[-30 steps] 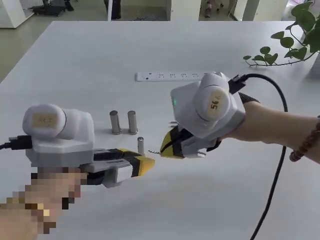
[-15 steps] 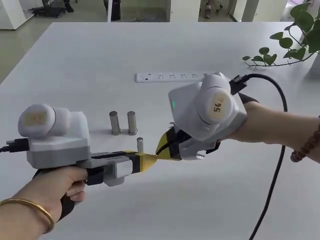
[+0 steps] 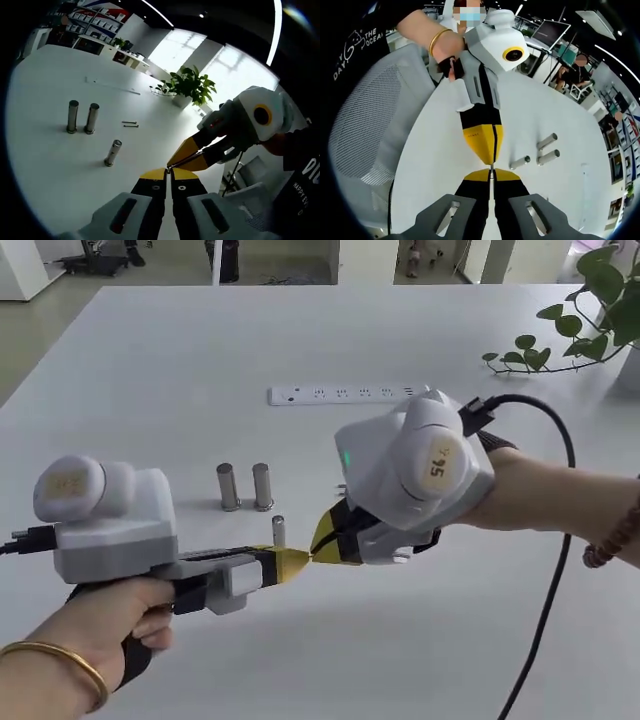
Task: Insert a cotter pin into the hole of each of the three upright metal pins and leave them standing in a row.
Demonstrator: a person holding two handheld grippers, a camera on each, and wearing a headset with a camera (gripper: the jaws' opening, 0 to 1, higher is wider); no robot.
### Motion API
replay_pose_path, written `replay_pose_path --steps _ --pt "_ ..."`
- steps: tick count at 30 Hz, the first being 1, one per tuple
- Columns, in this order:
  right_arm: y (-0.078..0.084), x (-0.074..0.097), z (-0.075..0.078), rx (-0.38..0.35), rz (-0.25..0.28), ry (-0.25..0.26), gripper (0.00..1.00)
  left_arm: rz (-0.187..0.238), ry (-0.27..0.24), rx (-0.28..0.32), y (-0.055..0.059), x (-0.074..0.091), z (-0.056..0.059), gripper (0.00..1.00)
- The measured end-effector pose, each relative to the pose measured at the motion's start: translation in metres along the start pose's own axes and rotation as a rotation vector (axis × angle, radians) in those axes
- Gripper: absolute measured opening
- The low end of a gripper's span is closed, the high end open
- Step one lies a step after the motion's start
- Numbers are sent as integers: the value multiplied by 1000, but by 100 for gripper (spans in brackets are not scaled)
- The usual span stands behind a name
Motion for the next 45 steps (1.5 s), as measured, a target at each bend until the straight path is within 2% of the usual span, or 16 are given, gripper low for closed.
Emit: replay_pose_path --steps 7,16,28,32,38,43,45 --pt "-2 1 1 -7 10 4 0 11 7 5 -1 1 1 0" --pt "-2 2 1 -17 14 13 0 21 9 -30 -2 2 2 0" --pt "3 4 3 -107 37 10 0 22 15 -101 -3 2 6 0" --pt "5 6 3 -168 56 0 3 16 4 -128 -2 2 4 0" --pt "9 9 0 -340 115 -46 6 -8 -12 -199 1 4 0 0" --pt "10 11 -2 -474 193 -86 7 -27 -2 -259 4 5 0 0" --pt "9 12 -5 -522 228 -118 7 -35 9 -284 5 6 1 0"
Point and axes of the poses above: the centre of the closed fingertips' face, and the gripper's own axes: x roughly backward along the fingers, z roughly to its right, y roughly out of its underside, the point moved 2 cm from there along x, roughly backward along the fingers, and after that the axes turned 1 degree about x, right-handed, at the moved point
